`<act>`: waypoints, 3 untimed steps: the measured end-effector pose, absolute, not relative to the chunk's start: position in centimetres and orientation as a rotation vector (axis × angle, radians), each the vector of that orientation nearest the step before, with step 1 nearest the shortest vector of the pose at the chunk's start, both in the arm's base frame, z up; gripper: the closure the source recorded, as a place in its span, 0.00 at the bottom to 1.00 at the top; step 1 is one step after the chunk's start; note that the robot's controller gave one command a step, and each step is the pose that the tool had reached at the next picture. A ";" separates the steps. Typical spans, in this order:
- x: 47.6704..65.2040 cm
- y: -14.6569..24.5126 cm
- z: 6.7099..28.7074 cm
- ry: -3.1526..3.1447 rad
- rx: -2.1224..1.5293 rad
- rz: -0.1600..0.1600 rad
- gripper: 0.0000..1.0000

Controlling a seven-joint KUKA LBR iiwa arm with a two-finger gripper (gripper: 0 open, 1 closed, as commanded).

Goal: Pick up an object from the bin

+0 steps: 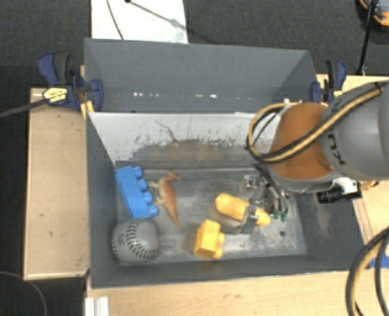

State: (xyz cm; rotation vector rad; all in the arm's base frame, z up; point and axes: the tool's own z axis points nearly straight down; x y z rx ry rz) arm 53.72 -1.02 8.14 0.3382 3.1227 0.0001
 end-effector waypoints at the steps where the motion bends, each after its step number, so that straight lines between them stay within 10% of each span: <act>1: 51.6 -2.3 7.1 3.052 0.743 0.000 1.00; 2: 51.6 -2.3 7.1 3.052 0.743 0.000 1.00; 3: 50.8 -1.4 27.0 3.078 0.637 -0.001 1.00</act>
Offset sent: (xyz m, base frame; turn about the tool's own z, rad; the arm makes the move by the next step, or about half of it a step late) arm 0.0000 0.0000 0.0000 0.0000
